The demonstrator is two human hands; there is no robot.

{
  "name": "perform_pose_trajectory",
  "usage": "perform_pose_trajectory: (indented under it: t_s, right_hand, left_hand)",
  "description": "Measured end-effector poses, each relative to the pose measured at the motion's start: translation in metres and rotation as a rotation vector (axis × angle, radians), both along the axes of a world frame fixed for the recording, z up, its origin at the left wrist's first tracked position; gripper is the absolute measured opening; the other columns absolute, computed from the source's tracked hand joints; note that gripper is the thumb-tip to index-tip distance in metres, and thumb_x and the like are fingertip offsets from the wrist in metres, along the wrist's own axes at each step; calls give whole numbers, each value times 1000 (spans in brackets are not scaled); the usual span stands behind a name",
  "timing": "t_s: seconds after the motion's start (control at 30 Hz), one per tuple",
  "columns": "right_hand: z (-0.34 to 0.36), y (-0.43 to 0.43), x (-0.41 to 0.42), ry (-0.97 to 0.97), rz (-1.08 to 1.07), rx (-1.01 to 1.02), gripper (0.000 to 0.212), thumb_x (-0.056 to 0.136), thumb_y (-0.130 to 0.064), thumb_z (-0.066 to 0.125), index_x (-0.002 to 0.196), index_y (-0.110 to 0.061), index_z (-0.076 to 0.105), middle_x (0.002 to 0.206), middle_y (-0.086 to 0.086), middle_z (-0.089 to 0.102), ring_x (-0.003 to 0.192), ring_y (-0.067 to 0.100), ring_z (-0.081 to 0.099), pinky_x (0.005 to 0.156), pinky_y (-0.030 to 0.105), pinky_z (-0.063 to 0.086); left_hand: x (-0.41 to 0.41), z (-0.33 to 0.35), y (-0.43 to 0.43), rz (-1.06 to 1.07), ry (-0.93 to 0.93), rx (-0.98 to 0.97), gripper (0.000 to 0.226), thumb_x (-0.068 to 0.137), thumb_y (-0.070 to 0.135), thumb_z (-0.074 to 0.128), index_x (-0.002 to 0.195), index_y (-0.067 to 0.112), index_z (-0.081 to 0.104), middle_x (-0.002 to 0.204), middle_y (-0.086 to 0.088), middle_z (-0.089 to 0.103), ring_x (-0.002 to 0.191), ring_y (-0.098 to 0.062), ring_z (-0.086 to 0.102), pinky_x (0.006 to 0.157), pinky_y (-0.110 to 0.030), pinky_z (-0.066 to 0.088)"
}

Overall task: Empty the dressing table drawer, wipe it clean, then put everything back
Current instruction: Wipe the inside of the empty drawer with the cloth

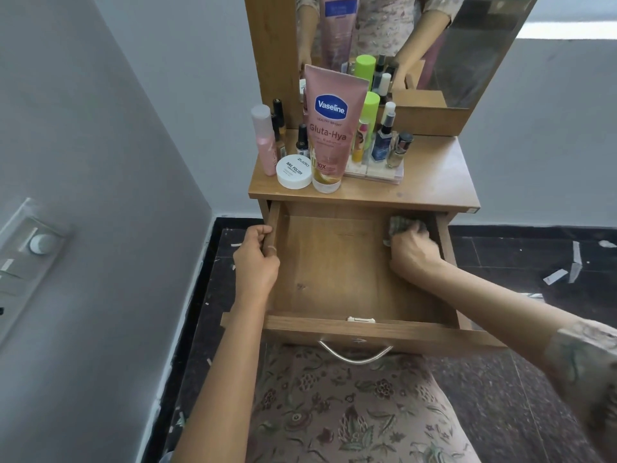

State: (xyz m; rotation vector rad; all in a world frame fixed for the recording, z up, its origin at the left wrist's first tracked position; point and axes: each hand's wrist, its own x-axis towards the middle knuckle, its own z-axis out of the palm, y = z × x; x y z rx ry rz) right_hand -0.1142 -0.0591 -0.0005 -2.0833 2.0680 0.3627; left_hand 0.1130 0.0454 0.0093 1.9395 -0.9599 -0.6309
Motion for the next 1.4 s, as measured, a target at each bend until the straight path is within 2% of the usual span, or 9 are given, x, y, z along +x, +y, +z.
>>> perform_pose_trajectory:
  t_s: [0.07, 0.17, 0.37, 0.47, 0.57, 0.93, 1.07, 1.23, 1.4]
  right_hand:
    - [-12, -7, 12, -137, -136, 42, 68, 96, -16, 48, 146, 7, 9, 150, 25, 15, 130, 42, 38, 98, 47, 43]
    - [-25, -17, 23, -197, -120, 9, 59, 95, -14, 47, 145, 6, 24, 148, 30, 12, 131, 46, 33, 104, 46, 41]
    - [-22, -2, 47, -351, 72, 58, 58, 87, -2, 50, 143, 1, 35, 148, 30, 17, 128, 44, 40, 108, 39, 38]
    - [-20, 5, 71, -495, 243, 79, 55, 85, 1, 47, 140, -4, 41, 147, 21, 22, 114, 40, 54, 102, 35, 43]
    - [-19, 7, 99, -606, 345, 114, 59, 84, -3, 53, 141, -2, 38, 148, 14, 20, 122, 34, 48, 109, 31, 36]
    - [-21, 9, 143, -600, 449, 197, 48, 83, -10, 55, 128, 3, 45, 137, 15, 30, 114, 31, 49, 98, 27, 43]
    - [-20, 30, 118, -524, 681, 225, 38, 85, -14, 56, 120, 0, 56, 140, 13, 30, 110, 31, 52, 94, 34, 47]
    - [-10, 54, 89, -540, 915, 509, 39, 84, 0, 51, 121, -7, 61, 129, 9, 41, 119, 25, 45, 108, 34, 33]
    - [2, 52, 89, -517, 907, 728, 53, 81, 10, 41, 128, -9, 58, 131, 2, 43, 125, 20, 41, 114, 34, 25]
  left_hand:
    - [1, 0, -1, 2, 0, -1, 32, 94, -1, 49, 123, 12, 54, 123, -2, 58, 111, -9, 53, 88, -16, 39]
    - [1, -1, -3, 6, 10, -4, 33, 94, -1, 49, 124, 13, 54, 122, 0, 58, 105, -4, 51, 85, -14, 38]
    - [3, -6, -4, 20, 44, -17, 33, 93, -1, 49, 122, 14, 55, 116, 6, 57, 103, -2, 51, 71, -1, 35]
    - [3, -7, -4, 26, 55, -16, 33, 93, 0, 50, 122, 15, 56, 115, 7, 56, 105, -3, 52, 77, -3, 34]
    - [2, -7, -4, 31, 70, -21, 32, 93, 1, 50, 121, 15, 56, 113, 7, 57, 104, -4, 53, 83, -10, 36]
    - [4, -7, -3, 25, 58, -28, 33, 92, 0, 50, 121, 14, 57, 113, 7, 58, 105, -5, 53, 88, -15, 38]
    - [4, -9, -5, 34, 66, -31, 33, 92, -2, 50, 121, 13, 57, 113, 6, 58, 107, -6, 53, 91, -16, 38]
    - [3, -9, -5, 42, 89, -35, 34, 92, -2, 51, 122, 13, 57, 114, 6, 58, 108, -6, 53, 91, -17, 38]
    - [4, -9, -4, 42, 116, -41, 35, 91, -2, 52, 122, 14, 56, 116, 7, 58, 109, -6, 53, 89, -15, 37]
